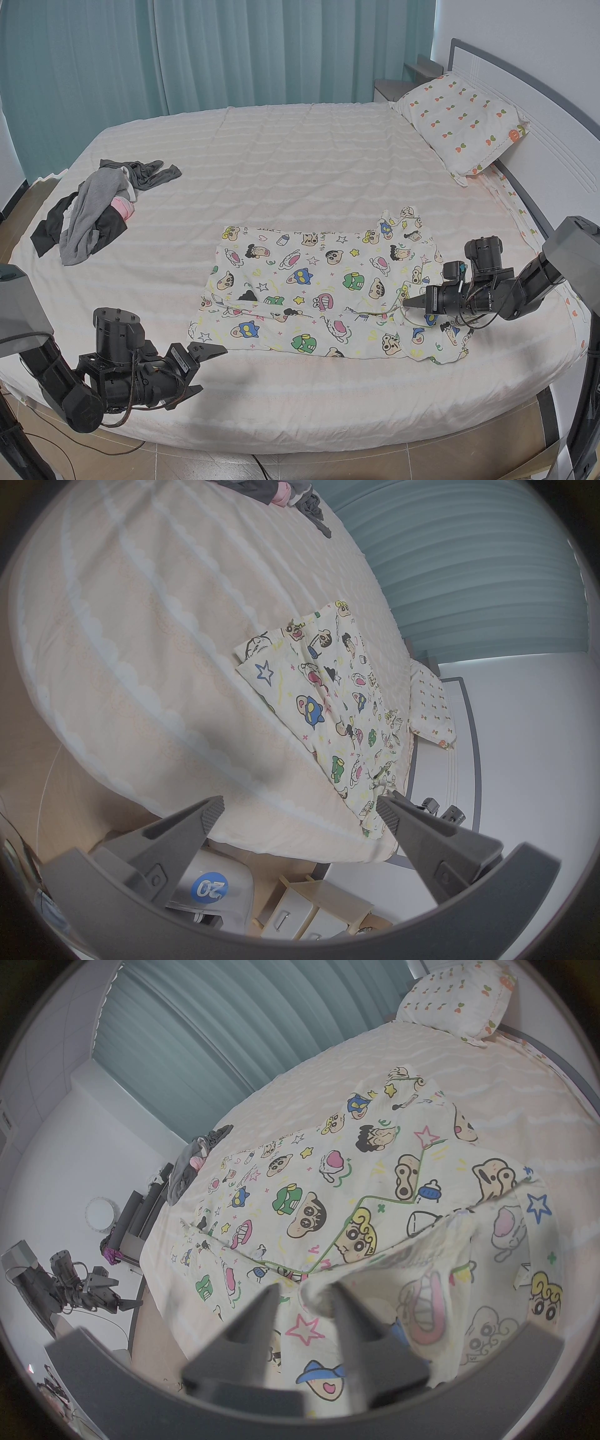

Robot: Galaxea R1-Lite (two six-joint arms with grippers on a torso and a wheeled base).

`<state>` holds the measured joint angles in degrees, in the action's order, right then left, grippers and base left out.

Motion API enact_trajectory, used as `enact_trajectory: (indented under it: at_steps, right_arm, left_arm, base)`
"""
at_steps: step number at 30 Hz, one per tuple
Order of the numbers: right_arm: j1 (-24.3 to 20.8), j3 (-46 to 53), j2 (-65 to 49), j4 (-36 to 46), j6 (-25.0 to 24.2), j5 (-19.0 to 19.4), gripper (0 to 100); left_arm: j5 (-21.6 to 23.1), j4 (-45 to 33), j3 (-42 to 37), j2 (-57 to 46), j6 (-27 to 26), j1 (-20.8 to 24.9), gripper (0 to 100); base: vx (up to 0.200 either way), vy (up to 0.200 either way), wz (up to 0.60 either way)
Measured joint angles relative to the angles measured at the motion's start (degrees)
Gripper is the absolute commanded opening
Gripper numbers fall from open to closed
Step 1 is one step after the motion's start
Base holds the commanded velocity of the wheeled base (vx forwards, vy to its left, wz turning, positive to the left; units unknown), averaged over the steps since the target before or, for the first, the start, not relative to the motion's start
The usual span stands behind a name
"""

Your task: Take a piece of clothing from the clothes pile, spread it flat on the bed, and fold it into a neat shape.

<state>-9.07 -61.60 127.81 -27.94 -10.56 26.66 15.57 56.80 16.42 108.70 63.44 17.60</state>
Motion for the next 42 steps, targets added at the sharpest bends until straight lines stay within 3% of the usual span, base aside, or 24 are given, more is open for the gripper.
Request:
enact_trajectory:
  at_steps: [11,17,23,24,33,42]
  right_arm:
    - [-1.26,-1.57,-1.10,-0.06,0.29,-1.73,0]
    - [-2.72,-5.11,-0.38,0.16,0.29,-5.23,0]
    - [-3.91,-9.40,1.18,4.33,0.29,-5.78,0]
    - [-4.05,-10.31,1.44,5.39,0.30,-5.97,100]
    - [-4.44,-13.51,2.95,7.50,1.43,-9.31,100]
    - [-3.06,-12.61,-0.02,5.56,0.35,-9.47,100]
  left_arm:
    - [0.00,-0.02,0.02,0.00,0.00,-0.05,100]
    - [-0.11,-0.02,0.02,0.01,0.00,-0.02,100]
    - [-0.11,-0.04,0.02,0.01,0.00,-0.02,100]
    - [-0.11,-0.04,0.02,0.01,0.00,-0.02,100]
    - [-0.11,-0.02,0.02,0.30,0.00,-0.05,100]
    - [-0.27,-0.04,0.00,0.72,-0.02,-0.02,100]
  base:
    - [0.000,0.000,0.00]
    - [0.000,0.000,0.00]
    - [0.000,0.000,0.00]
    - [0.000,0.000,0.00]
    - [0.000,0.000,0.00]
    - [0.000,0.000,0.00]
